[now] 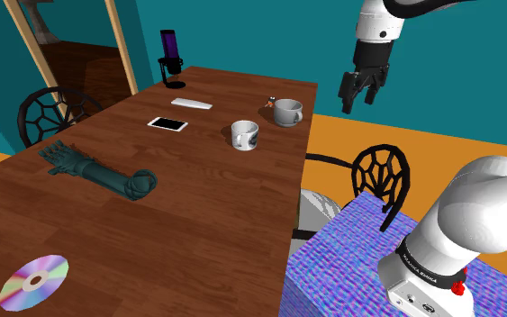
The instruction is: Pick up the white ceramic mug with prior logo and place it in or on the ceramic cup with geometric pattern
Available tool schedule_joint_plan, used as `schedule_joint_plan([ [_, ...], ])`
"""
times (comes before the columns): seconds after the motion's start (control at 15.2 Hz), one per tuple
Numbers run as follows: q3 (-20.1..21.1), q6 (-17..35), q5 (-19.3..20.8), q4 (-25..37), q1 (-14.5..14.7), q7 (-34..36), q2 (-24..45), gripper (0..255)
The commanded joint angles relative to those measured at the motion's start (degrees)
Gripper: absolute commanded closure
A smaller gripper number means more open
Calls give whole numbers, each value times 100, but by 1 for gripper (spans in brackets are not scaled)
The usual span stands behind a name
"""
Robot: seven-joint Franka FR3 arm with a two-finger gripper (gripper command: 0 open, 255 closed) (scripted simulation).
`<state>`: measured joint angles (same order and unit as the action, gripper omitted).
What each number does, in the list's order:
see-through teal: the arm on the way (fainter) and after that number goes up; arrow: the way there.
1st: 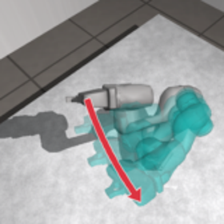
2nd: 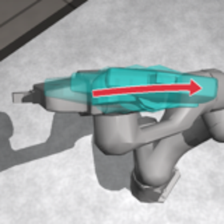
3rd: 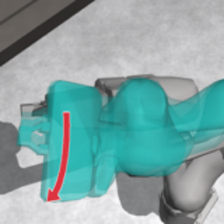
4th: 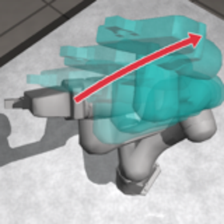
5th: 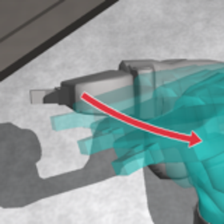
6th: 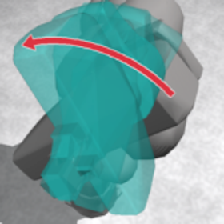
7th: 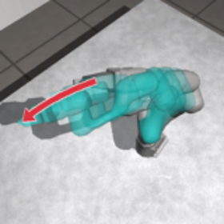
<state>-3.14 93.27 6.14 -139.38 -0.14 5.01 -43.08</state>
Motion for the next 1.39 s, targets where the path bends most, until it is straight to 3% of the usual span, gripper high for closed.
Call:
schedule_joint_plan([
  [0.0, 0, 0, 0, 0, 0, 0, 0, 0],
  [0.66, -225, 1417, -206, 803, 233, -412, 2198, 0],
  [1.32, -281, 2131, -643, 2331, 388, -949, 4442, 0],
])
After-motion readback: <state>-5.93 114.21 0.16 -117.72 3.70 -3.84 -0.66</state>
